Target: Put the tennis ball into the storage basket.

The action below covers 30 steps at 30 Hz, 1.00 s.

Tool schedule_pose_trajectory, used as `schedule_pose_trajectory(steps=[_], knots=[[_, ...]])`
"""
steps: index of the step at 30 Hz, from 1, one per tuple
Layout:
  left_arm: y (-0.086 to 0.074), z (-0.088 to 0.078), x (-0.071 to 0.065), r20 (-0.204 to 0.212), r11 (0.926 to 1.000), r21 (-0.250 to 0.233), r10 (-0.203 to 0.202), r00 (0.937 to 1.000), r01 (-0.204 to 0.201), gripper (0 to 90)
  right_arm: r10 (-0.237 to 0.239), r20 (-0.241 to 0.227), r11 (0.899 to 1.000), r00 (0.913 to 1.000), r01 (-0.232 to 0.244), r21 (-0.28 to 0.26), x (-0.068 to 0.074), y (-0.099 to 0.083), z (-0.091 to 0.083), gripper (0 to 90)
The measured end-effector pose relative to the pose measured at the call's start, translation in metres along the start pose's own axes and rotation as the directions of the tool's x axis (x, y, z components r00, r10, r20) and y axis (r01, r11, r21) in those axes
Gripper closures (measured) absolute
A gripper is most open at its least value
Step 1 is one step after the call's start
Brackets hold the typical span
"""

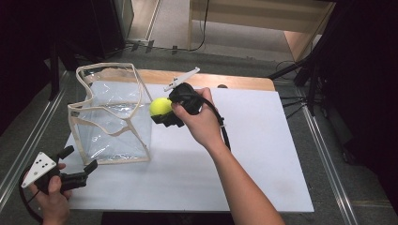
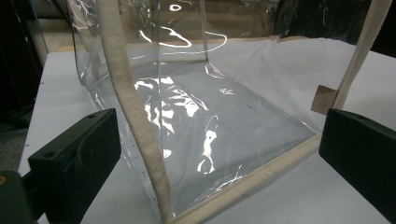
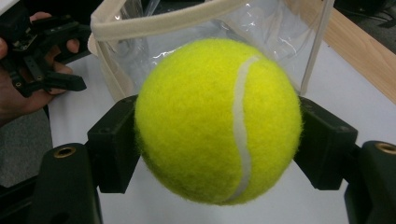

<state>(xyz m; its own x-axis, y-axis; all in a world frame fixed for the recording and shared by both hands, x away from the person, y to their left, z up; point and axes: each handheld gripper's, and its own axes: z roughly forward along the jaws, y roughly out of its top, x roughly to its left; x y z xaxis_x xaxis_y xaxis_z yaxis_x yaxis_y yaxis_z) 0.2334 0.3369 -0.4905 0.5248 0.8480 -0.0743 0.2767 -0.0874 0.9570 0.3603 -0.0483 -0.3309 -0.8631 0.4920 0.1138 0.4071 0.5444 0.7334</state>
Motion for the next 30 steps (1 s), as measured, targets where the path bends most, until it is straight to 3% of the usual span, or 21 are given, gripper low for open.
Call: schedule_pose_trajectory(steps=[30], knots=[[0.0, 0.0, 0.0, 0.008, 1.0, 0.0, -0.003, 1.0, 0.003, 0.0, -0.044, 0.005, 0.999, 0.999, 0.044, -0.01, 0.004, 0.046, -0.005, 23.8]])
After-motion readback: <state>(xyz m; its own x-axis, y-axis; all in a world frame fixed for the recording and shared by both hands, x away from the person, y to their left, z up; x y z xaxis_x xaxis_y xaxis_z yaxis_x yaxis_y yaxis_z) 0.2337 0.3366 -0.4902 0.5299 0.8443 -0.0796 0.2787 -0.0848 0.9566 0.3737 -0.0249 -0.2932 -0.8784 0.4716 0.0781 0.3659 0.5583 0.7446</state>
